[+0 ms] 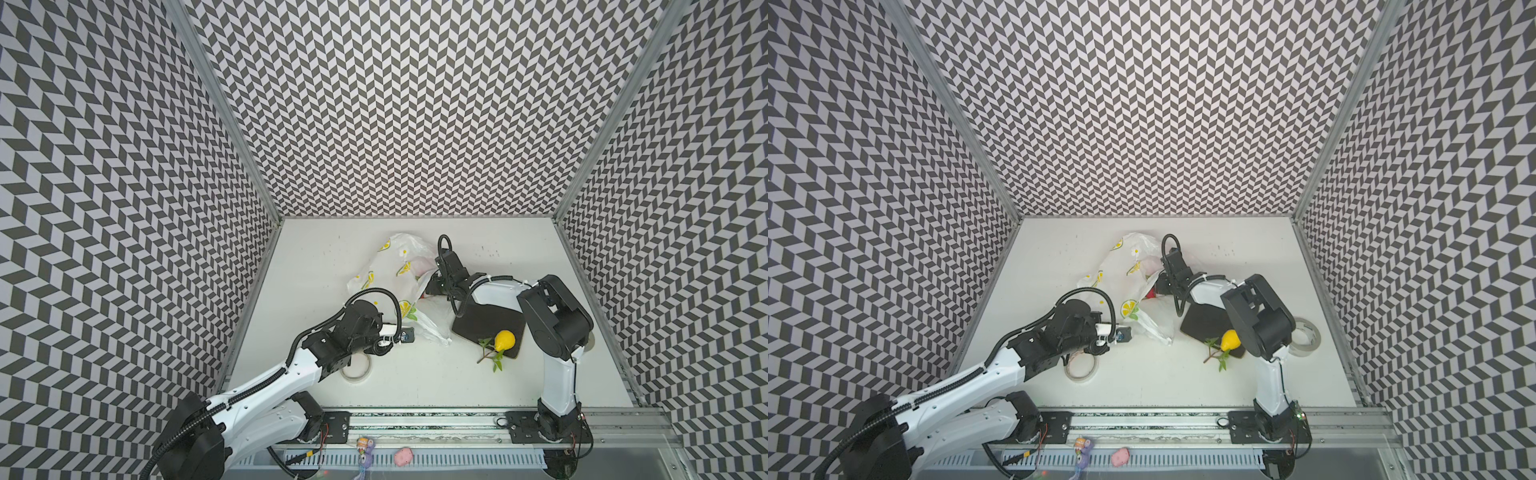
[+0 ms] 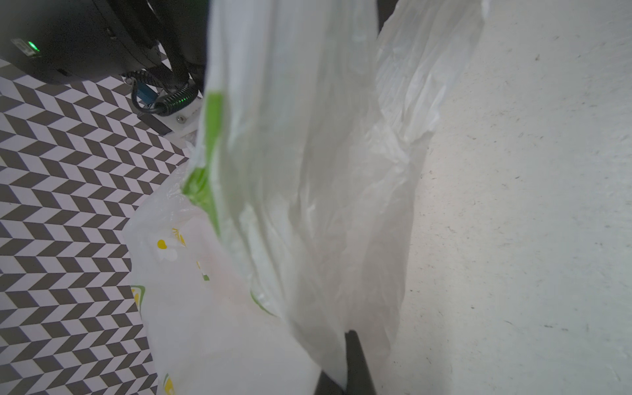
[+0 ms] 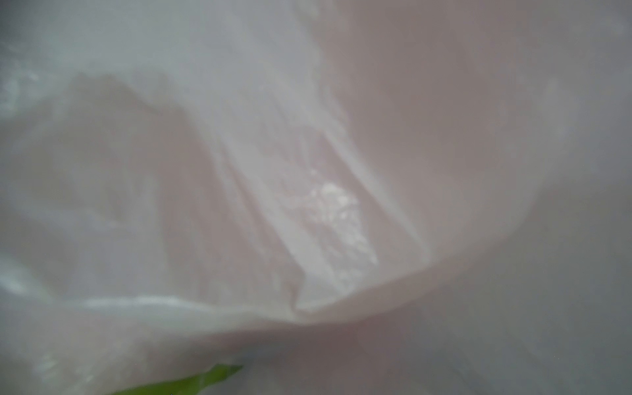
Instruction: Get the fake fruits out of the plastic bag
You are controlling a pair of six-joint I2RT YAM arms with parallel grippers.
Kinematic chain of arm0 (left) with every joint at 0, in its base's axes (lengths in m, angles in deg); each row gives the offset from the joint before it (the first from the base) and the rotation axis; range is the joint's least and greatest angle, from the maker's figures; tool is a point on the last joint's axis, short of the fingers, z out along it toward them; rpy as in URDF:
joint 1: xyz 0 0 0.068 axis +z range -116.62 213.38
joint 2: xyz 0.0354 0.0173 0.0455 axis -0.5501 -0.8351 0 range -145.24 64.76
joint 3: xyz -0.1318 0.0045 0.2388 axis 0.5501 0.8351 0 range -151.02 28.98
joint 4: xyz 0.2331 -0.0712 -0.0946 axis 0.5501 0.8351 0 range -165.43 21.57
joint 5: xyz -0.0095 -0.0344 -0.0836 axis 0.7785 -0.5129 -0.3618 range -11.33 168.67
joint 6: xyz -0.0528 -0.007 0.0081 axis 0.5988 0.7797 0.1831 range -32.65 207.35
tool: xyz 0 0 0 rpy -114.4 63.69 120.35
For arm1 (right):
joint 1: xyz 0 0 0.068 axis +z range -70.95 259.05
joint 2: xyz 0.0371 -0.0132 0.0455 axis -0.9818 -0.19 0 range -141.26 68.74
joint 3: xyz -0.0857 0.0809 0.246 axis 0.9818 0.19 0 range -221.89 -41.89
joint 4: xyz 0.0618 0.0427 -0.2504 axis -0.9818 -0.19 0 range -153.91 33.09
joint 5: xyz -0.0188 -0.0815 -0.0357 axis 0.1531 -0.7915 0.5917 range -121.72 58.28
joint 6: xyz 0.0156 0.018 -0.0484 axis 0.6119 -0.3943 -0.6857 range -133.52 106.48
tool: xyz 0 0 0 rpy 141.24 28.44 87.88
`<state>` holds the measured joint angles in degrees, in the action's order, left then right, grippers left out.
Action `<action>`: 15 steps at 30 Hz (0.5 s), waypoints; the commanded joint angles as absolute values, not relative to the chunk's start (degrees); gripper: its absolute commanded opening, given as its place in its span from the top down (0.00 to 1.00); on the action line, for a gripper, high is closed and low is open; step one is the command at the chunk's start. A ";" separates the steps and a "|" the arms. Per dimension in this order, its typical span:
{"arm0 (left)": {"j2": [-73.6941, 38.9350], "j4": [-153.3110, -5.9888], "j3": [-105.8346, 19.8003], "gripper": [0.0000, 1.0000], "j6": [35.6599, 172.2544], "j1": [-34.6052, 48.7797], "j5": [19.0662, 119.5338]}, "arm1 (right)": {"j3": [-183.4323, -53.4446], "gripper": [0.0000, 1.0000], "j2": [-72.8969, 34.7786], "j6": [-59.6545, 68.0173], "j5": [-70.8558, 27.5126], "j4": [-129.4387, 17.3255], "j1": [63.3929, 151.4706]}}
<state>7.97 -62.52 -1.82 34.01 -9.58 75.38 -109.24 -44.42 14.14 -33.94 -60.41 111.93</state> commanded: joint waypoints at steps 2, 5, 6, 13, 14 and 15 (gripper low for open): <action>7.12 -64.95 -0.90 1.00 32.98 -9.45 76.39 | -107.51 0.50 -38.83 12.96 -33.18 -61.24 112.27; 6.43 -65.97 -0.77 1.00 33.54 -9.34 76.71 | -105.00 0.53 -34.51 12.45 -30.46 -62.17 112.27; 6.09 -66.42 -0.64 1.00 33.64 -9.34 76.91 | -104.14 0.53 -33.23 12.23 -29.26 -62.73 112.36; 4.26 -68.68 -0.99 1.00 34.44 -9.34 77.54 | -97.81 0.53 -21.83 9.43 -23.24 -68.78 112.36; 4.01 -68.73 -1.07 1.00 34.52 -9.33 77.57 | -97.26 0.53 -20.42 9.16 -22.62 -69.99 112.36; 3.88 -68.83 -1.08 1.00 34.48 -9.34 77.62 | -96.55 0.53 -18.66 8.87 -21.97 -71.40 112.36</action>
<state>4.25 -66.79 -1.02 34.51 -9.58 77.52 -98.09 -22.54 10.91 -25.33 -67.96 112.04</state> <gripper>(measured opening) 0.047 0.478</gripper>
